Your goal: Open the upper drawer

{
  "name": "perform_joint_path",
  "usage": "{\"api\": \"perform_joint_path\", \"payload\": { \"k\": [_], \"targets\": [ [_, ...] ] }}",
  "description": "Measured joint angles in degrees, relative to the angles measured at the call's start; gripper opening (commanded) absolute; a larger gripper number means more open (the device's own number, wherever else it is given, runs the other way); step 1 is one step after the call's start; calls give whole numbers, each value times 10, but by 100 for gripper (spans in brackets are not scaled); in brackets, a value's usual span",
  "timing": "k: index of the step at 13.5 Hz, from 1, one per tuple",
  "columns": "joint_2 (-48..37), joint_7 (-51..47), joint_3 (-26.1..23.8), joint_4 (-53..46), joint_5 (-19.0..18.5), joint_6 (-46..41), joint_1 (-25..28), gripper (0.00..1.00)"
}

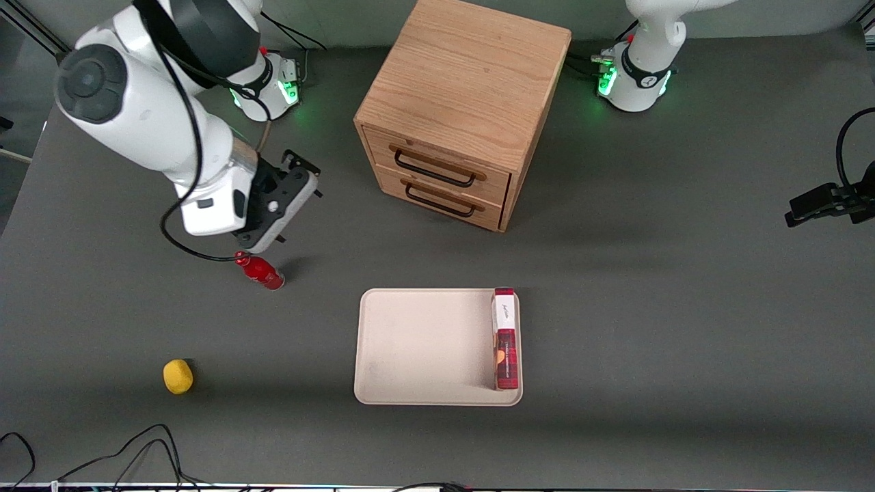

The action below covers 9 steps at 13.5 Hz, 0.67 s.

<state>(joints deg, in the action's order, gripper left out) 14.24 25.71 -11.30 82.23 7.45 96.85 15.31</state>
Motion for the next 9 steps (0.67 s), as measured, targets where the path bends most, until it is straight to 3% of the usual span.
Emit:
{"api": "perform_joint_path", "payload": {
  "k": [9],
  "targets": [
    [53, 16, -9, -1, -4, 37, 99, 100]
  ]
}}
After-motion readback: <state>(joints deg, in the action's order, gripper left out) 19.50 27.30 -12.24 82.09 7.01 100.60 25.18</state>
